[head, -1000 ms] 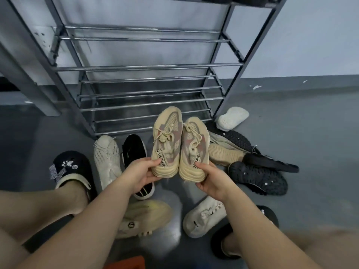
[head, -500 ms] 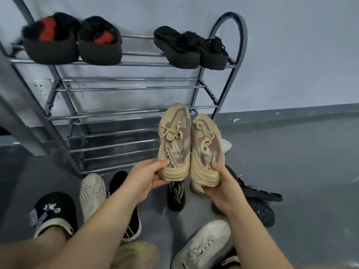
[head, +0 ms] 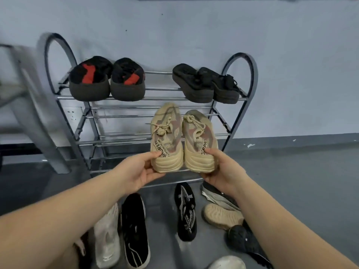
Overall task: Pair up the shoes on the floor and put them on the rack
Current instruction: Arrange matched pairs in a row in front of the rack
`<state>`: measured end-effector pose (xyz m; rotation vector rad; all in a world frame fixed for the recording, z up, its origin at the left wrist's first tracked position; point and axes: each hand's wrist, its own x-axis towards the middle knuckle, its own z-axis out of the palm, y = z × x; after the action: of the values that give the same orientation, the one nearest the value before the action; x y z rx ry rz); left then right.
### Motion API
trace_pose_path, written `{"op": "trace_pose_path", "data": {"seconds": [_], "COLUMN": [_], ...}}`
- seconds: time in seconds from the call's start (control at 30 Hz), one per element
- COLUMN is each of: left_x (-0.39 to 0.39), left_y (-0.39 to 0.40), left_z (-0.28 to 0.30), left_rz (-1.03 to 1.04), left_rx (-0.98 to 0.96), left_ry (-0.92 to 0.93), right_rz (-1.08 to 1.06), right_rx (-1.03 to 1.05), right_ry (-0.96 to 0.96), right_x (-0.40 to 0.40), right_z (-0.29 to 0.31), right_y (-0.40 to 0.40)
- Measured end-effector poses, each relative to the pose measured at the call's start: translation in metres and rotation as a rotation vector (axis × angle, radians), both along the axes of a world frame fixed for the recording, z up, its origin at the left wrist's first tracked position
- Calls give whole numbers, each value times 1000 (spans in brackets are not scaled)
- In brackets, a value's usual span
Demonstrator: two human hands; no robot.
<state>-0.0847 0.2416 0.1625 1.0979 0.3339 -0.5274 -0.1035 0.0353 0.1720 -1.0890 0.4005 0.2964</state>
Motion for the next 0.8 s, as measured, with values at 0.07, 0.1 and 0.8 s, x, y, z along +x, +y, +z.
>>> {"op": "trace_pose_path", "data": {"seconds": [0.07,0.1,0.8], "left_x": [9,14,114], "left_y": [24,37,141], "left_z": [5,8,-8], "left_rz": [-46,-69,150], "left_rx": [54,95,442], "left_ry": [27,42,195], "right_rz": [44,61,231], "right_rx": [-20,-14,-140], "right_ry": [-2,-5,-87], "right_x": [13,21,163], "right_z": [0,-1,-49], "right_y": [18,28,166]}}
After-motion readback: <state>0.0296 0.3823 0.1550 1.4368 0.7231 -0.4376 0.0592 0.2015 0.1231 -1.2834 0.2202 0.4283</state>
